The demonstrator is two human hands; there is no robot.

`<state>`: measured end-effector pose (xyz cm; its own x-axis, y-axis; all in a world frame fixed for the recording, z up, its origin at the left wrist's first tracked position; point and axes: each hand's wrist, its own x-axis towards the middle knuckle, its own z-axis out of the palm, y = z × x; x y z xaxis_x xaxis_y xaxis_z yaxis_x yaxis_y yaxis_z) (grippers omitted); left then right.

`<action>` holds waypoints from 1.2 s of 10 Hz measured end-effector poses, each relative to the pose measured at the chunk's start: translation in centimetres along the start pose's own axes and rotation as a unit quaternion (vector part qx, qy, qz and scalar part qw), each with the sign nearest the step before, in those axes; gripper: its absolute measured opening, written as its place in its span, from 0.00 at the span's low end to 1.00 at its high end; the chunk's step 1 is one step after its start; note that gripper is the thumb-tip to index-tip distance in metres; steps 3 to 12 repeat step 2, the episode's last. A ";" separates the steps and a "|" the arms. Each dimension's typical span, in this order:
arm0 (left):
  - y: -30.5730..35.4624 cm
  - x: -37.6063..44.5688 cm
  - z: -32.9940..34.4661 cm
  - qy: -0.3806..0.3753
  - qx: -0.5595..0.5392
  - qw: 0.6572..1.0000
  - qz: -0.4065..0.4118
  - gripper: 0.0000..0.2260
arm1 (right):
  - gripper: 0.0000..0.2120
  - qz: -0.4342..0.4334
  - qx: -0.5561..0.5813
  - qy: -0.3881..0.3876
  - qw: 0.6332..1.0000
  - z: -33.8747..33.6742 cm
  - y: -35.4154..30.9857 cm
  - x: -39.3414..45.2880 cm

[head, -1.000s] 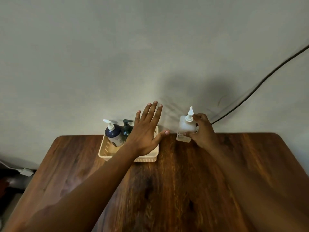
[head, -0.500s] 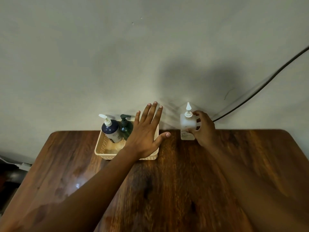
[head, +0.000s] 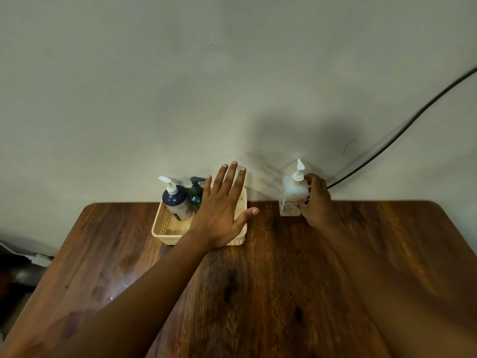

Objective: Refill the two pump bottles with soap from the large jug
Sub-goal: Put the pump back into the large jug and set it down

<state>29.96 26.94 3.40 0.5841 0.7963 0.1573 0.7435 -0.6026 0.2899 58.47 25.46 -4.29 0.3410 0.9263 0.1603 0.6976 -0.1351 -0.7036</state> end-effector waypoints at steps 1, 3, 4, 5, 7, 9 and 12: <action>0.1 -0.6 -0.8 0.007 0.001 1.000 0.001 0.41 | 0.42 -0.007 -0.020 0.014 1.000 -0.7 -0.4 -0.6; 0.4 -1.4 -2.2 0.020 0.015 1.000 -0.002 0.40 | 0.40 -0.038 -0.070 0.079 0.994 -1.9 -2.5 -2.3; 0.4 -1.4 -2.2 0.020 0.015 1.000 -0.002 0.40 | 0.40 -0.038 -0.070 0.079 0.994 -1.9 -2.5 -2.3; 0.4 -1.4 -2.2 0.020 0.015 1.000 -0.002 0.40 | 0.40 -0.038 -0.070 0.079 0.994 -1.9 -2.5 -2.3; 0.4 -1.4 -2.2 0.020 0.015 1.000 -0.002 0.40 | 0.40 -0.038 -0.070 0.079 0.994 -1.9 -2.5 -2.3; 0.4 -1.4 -2.2 0.020 0.015 1.000 -0.002 0.40 | 0.40 -0.038 -0.070 0.079 0.994 -1.9 -2.5 -2.3; 0.4 -1.4 -2.2 0.020 0.015 1.000 -0.002 0.40 | 0.40 -0.038 -0.070 0.079 0.994 -1.9 -2.5 -2.3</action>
